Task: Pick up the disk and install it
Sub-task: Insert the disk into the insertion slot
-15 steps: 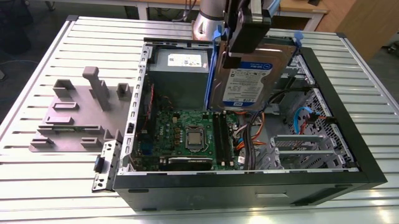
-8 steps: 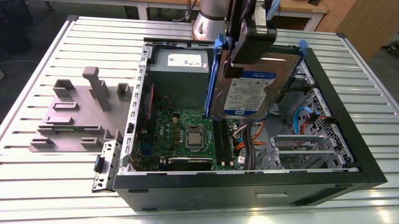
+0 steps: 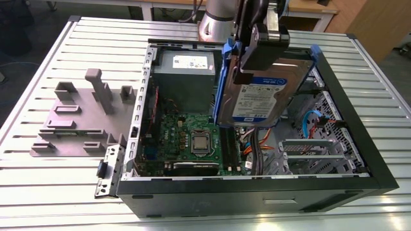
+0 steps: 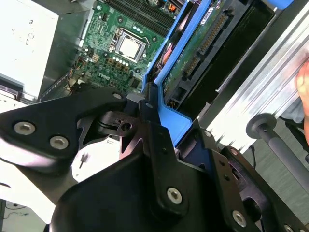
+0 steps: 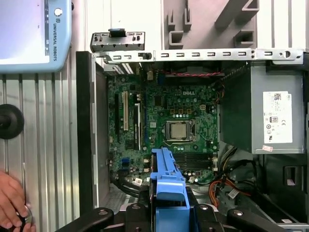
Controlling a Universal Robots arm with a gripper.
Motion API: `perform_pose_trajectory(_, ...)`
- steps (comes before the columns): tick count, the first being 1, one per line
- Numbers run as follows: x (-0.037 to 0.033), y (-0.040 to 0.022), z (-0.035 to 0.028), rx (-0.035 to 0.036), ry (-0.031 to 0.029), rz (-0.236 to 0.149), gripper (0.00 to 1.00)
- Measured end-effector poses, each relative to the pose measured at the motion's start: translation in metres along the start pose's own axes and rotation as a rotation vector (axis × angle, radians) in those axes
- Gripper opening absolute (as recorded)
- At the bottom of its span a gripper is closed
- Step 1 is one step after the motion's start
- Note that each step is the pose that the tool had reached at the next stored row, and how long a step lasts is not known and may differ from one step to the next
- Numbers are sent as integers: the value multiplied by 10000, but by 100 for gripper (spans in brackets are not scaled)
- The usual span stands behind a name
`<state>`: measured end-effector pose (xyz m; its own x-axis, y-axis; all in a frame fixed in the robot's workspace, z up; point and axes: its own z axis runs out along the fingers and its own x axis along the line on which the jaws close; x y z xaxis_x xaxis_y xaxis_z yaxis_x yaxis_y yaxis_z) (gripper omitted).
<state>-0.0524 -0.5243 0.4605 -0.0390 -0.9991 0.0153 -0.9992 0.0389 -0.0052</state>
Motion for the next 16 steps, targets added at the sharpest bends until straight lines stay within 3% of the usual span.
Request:
perform_pose_trajectory(8, 5, -62, 3, -1, 2, 0, 36)
perform_pose_trajectory(16, 90, -69, 6, -1, 2, 0, 36)
